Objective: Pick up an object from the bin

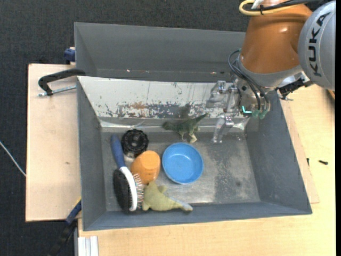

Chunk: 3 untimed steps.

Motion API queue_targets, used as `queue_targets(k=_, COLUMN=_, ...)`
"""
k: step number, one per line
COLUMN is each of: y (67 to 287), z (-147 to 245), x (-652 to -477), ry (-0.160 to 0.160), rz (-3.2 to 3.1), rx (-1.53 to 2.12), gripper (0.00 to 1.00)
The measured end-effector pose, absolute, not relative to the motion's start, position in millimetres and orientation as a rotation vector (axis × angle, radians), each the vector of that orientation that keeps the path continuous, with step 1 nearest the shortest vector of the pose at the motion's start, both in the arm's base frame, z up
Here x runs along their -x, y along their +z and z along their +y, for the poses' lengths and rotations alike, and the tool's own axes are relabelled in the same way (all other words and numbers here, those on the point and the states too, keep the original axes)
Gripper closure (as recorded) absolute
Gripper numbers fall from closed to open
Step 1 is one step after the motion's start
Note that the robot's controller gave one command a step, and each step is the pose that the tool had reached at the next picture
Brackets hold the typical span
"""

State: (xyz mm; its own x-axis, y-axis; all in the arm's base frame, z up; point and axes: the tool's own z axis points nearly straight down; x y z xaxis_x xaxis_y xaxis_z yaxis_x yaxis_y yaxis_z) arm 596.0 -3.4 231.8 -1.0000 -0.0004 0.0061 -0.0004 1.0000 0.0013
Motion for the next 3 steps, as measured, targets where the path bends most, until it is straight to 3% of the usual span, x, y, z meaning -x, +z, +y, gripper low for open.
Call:
queue_targets(k=1, y=70.6, z=55.6, x=-580.1, ry=-0.006, rz=-3.14, rx=0.203, gripper=0.0)
queue_targets(k=2, y=77.1, z=51.5, x=-584.2, ry=-0.002, rz=-3.153, rx=0.208, gripper=1.0)
queue_targets(k=3, y=195.5, z=28.3, x=-590.1, ry=-0.003, rz=-3.15, rx=0.196, gripper=1.0)
